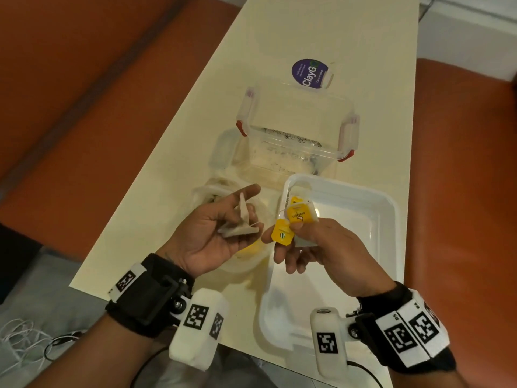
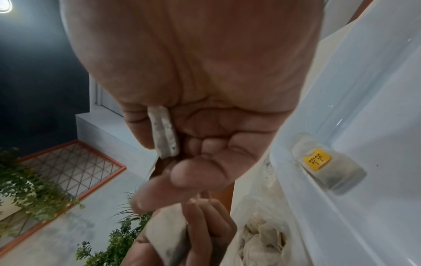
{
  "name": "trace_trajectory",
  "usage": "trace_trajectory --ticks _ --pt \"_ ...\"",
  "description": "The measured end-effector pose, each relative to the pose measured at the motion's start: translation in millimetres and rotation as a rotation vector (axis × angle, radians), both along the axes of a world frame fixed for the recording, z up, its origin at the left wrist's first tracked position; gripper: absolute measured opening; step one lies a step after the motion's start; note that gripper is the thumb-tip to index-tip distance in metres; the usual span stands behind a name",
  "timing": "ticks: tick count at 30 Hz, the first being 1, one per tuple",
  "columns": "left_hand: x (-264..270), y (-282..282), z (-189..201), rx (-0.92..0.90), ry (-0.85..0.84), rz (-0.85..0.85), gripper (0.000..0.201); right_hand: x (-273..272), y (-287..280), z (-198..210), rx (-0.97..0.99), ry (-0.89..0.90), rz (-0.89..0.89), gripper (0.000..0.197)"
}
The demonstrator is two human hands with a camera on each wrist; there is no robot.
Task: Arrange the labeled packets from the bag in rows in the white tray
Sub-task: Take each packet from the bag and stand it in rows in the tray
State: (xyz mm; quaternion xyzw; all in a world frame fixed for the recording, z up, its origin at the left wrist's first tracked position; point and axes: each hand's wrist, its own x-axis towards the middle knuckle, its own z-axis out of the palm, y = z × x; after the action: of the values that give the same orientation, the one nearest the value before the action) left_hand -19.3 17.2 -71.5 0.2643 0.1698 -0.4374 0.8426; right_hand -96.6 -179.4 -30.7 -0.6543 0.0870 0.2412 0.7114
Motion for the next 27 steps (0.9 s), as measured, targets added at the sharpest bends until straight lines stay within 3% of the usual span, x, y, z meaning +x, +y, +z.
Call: trace_trajectory --ticks 5,9,14,20,23,27 --pt "-2.5 -6.9 6.6 0.103 0.043 -0.038 0.031 0.1 -1.7 -0.2 -0.004 -0.015 -0.065 0.042" --pt "-8.2 -14.0 11.5 0.155 0.071 -0.155 0.014 -0.3 2.9 0.4 -0.130 -0.064 -0.075 0.037" --pt "-8.8 -17.0 3.1 0.300 0.092 -0.173 0.021 0.4 -0.8 6.6 -0.172 -0.086 -0.160 0.035" --pt "-6.0 0.3 8.2 0.317 -0.112 -0.216 0.050 -3.3 -9.4 11.0 -0.083 -0.081 -0.201 0.034" --pt "-2.0 8.5 11.7 0.346 -0.209 -0.257 0.035 -4.7 -13.0 10.3 -0.034 -0.064 -0.223 0.034" --pt "1.3 9.9 15.6 0.388 -0.258 -0.275 0.035 -6.4 -13.3 11.2 0.003 -0.059 -0.212 0.035"
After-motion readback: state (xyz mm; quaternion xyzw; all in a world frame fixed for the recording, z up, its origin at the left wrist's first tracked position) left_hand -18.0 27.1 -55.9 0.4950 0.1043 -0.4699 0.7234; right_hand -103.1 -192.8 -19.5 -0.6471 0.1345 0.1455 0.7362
